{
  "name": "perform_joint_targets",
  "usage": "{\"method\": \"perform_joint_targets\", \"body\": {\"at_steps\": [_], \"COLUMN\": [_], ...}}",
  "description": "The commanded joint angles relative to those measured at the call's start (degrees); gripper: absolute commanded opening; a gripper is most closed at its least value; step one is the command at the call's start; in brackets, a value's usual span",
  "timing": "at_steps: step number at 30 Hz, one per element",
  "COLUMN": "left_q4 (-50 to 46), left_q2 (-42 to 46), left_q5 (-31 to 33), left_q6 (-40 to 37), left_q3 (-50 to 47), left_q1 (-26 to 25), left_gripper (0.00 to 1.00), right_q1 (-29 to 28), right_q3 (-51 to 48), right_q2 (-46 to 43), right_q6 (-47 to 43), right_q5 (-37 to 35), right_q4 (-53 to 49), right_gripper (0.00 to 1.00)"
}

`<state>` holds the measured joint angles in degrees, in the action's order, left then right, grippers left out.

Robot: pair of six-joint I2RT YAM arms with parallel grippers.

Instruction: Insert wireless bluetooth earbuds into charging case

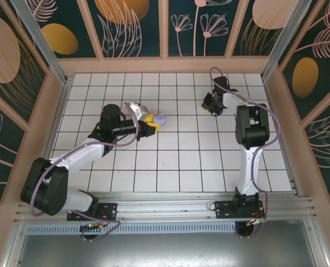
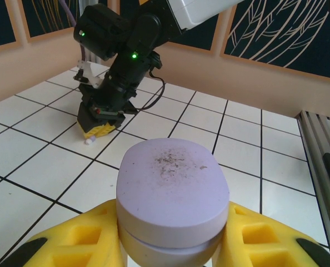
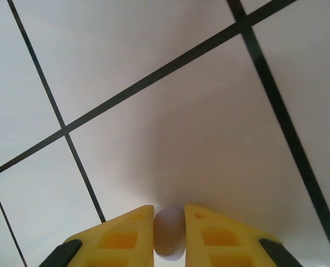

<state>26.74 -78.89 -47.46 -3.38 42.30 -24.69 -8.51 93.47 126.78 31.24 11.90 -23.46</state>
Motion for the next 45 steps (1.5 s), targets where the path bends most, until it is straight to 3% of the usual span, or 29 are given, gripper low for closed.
{"method": "perform_joint_targets", "body": {"at_steps": [1,7,12,17,23,31,45], "left_q4": [-0.48,-1.73,-3.35,-3.50,-3.04,-3.80,-5.06], "left_q2": [1.76,2.34,2.71,3.13,2.52,1.89,2.33], "left_q5": [0.32,1.36,2.42,2.86,3.07,1.94,3.69], "left_q6": [-1.63,-1.90,-2.24,-1.56,0.23,1.28,0.40], "left_q3": [-0.29,0.05,1.00,1.47,2.60,4.67,5.17], "left_q1": [-0.05,-0.05,0.03,-0.01,-0.01,0.00,-0.01], "left_gripper": [0.00,0.00,0.00,0.00,0.00,0.00,0.00], "right_q1": [-1.82,-3.90,-7.21,-10.05,-19.15,-28.66,-32.58], "right_q3": [1.36,-0.24,-7.40,-18.84,-23.96,-19.14,-12.06], "right_q2": [1.06,-6.52,-18.62,-33.18,-43.97,-44.66,-42.00], "right_q6": [-4.28,-9.38,-14.03,-14.73,-14.94,-16.04,-15.95], "right_q5": [-2.93,-6.26,-6.44,-0.74,3.28,4.86,8.19], "right_q4": [-5.17,-7.94,-7.83,-5.45,-5.24,-7.17,-7.92], "right_gripper": [0.16,0.16,0.15,0.15,0.14,0.14,0.14]}}
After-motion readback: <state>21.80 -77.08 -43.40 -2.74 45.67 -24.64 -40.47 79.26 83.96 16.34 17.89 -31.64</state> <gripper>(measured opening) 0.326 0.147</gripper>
